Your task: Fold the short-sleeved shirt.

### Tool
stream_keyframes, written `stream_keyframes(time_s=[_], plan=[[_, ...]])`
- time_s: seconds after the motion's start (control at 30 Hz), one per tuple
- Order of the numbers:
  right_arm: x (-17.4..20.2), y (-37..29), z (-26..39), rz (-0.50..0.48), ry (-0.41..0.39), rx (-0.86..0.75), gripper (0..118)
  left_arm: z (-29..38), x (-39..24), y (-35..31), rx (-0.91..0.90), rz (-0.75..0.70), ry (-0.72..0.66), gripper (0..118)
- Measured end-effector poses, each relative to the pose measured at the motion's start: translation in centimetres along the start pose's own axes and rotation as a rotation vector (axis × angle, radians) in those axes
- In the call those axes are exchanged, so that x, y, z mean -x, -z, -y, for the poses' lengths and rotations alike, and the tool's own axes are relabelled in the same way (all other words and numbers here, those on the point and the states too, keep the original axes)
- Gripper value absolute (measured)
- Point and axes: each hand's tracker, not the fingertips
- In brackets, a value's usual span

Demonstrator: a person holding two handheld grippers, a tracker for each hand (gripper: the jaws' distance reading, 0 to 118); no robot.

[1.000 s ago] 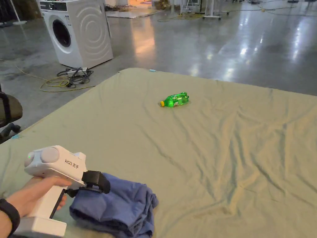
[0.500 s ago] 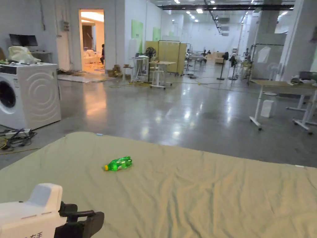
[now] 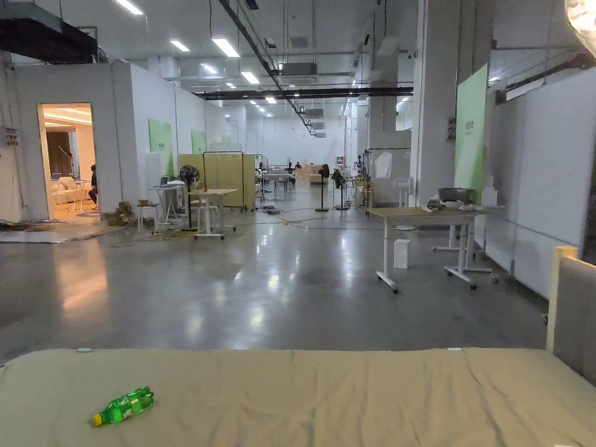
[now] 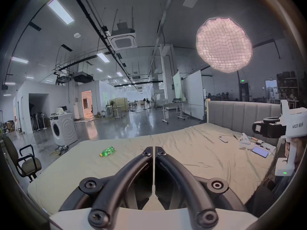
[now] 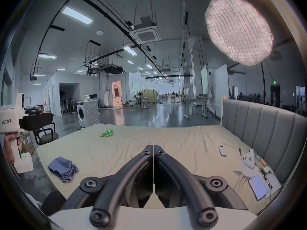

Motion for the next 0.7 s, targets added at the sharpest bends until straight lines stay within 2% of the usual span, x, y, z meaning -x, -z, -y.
stream_keyframes(time_s=[0.1,0.17,0.23,0.27,0.4,0.5,0.7], plan=[[0.6,-0.5,-0.4,0.008,-0.062,-0.069,0,-0.4,-0.9,-1.4,-0.022,-0.020,-0.007,2],[0.8,-0.8,-0.1,0.011,-0.028,-0.069,0,-0.7,-1.0,-2.5,-0.075,0.004,-0.049,2],[0.9,-1.0,0.1,0.017,0.002,-0.072,0,-0.9,-0.9,-2.9,-0.058,0.000,-0.118,2],[0.9,-1.1,0.2,0.021,0.013,-0.070,0,-0.9,-0.9,-2.9,-0.050,-0.009,-0.108,2],[1.0,-1.7,0.1,0.028,0.006,-0.076,0,-0.6,-1.1,-3.0,-0.031,-0.038,-0.060,2],[1.0,-1.8,0.0,0.034,-0.008,-0.077,0,-0.5,-1.3,-2.7,-0.029,-0.027,-0.117,2],[0.9,-1.9,0.0,0.039,-0.014,-0.069,0,-0.4,-2.4,-2.5,-0.001,-0.020,-0.055,2]])
